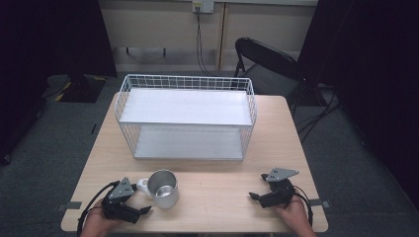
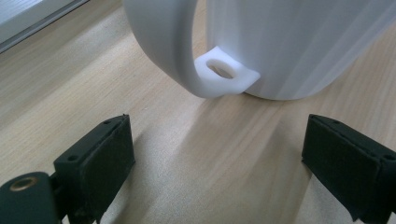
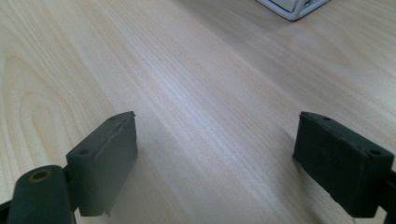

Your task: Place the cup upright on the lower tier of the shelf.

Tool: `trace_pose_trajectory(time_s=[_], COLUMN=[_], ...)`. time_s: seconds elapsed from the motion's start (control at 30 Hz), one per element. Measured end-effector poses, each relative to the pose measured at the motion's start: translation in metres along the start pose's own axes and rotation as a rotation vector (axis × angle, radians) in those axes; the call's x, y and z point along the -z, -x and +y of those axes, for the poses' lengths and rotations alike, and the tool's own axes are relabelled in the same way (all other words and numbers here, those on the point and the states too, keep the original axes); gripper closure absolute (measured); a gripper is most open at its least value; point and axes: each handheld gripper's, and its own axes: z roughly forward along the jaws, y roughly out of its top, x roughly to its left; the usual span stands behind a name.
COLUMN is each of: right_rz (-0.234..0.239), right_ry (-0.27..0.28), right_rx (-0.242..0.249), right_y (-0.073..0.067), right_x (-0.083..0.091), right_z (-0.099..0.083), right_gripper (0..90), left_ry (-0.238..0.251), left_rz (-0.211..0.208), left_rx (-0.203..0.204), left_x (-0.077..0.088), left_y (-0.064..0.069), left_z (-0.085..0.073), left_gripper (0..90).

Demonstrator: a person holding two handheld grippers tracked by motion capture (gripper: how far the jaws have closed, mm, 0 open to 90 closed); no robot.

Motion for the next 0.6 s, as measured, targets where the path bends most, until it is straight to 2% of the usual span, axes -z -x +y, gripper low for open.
trace_pose_trajectory(time_s=[0.17, 0.3, 0.57, 0.6], right_rz=[-0.002, -0.006, -0.007, -0.007], right_ry=[0.0, -0.001, 0.0, 0.0], right_rx=[-0.001, -0.005, -0.007, -0.007], right_y=[-0.0001, -0.0004, -0.0005, -0.0005], right_x=[0.0001, 0.0006, 0.0009, 0.0009], right_z=[-0.0001, -0.0004, -0.0008, -0.0008], right_gripper=[12.7, 12.7, 12.7, 12.7], left_ry=[0.003, 0.007, -0.045, -0.065], left_rz=[0.011, 0.021, 0.03, 0.028], left_rx=[0.011, 0.023, 0.03, 0.032], left_x=[0.0001, 0.0018, 0.0031, 0.0039], left_y=[0.0005, -0.0009, 0.002, 0.0025], left_z=[0.0, 0.0, 0.0065, 0.0087], left_gripper=[9.9, 15.7, 19.8, 21.1])
